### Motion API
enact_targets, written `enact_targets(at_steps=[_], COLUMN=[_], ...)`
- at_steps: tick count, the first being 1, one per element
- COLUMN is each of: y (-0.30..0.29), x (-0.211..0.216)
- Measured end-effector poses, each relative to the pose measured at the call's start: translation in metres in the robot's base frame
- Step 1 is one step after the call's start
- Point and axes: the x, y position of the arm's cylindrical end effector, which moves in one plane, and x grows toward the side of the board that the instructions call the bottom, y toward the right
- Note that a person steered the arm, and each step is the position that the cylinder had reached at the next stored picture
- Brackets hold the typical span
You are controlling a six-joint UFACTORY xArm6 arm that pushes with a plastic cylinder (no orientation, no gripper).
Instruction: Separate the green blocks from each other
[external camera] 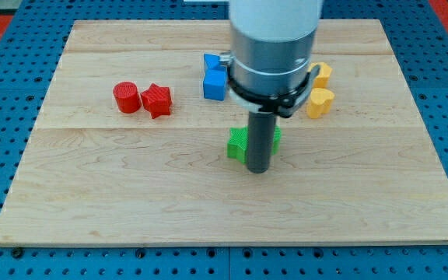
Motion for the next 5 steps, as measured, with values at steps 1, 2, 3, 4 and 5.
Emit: enact_targets(at_steps=[1, 2, 3, 4, 5], y=[-0.032, -0.033, 0.053, 0.019, -0.042], x=[-0.011, -0.033, -0.036, -0.031, -0.004])
